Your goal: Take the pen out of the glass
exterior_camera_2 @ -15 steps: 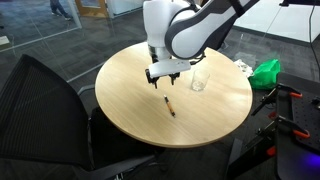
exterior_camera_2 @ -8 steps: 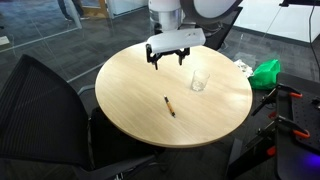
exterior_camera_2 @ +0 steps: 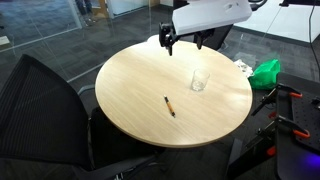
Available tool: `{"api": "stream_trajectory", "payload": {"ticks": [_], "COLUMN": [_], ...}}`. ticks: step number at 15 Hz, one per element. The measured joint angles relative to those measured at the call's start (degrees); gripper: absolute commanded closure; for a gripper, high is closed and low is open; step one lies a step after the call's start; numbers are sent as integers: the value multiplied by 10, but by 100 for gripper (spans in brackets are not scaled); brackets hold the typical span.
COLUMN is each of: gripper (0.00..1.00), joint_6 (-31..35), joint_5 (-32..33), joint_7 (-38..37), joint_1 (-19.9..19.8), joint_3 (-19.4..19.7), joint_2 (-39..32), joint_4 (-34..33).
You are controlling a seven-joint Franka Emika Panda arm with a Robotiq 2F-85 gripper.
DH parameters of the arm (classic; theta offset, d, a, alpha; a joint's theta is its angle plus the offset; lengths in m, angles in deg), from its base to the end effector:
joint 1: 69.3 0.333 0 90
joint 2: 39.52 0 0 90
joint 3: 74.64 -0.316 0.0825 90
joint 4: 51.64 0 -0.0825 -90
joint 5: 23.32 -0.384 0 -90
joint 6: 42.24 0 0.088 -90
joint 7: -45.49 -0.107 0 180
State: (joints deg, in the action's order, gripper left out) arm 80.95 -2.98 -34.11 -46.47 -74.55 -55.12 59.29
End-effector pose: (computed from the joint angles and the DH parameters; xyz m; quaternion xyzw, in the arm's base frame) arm 0.5638 0.2207 0.3430 0.9132 -0.3796 0.0950 0.1133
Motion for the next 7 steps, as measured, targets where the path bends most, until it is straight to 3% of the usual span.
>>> {"api": "stream_trajectory", "payload": {"ticks": [7], "gripper": [0], "joint_6": [0], "joint_5": [4], "joint_7": [-5], "joint_1": [-1], "joint_3": [-3], "joint_2": [15], "joint_4": [16]}}
